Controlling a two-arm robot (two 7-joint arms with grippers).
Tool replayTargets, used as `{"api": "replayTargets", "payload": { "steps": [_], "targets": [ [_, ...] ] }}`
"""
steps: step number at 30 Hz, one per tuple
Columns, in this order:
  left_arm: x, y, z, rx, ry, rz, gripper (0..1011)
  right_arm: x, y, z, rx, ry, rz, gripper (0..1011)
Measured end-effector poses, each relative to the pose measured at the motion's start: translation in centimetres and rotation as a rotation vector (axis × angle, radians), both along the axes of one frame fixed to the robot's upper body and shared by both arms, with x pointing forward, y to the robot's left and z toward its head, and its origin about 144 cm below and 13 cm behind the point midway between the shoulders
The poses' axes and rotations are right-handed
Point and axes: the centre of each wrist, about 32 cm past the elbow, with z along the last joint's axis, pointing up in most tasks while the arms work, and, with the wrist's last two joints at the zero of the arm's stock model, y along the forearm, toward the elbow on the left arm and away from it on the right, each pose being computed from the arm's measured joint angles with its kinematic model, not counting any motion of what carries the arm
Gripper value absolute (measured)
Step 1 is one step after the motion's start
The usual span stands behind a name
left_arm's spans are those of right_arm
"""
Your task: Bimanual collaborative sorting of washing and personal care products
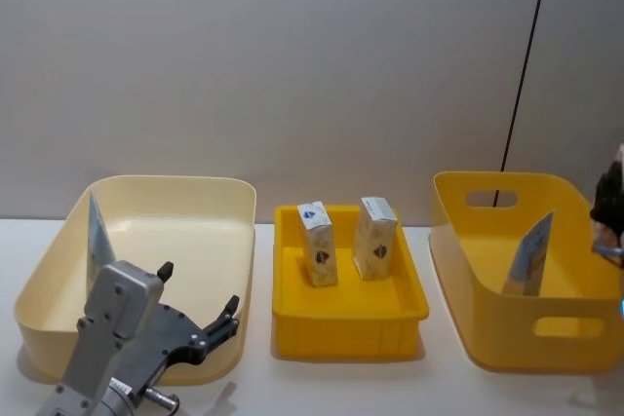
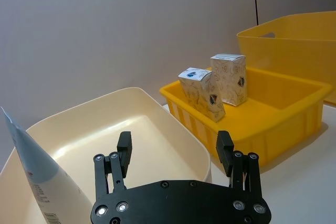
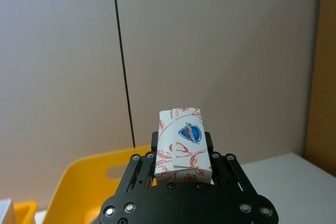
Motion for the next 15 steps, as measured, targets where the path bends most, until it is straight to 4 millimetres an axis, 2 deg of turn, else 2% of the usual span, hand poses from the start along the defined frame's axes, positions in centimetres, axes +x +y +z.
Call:
{"api": "replayTargets", "payload": {
  "steps": [15],
  "targets": [
    [0.0, 0.0, 0.0, 0.0, 0.0, 0.0, 1003, 1.2, 1.5, -2.3, -0.013, 0.123, 0.005, 406]
  ]
}}
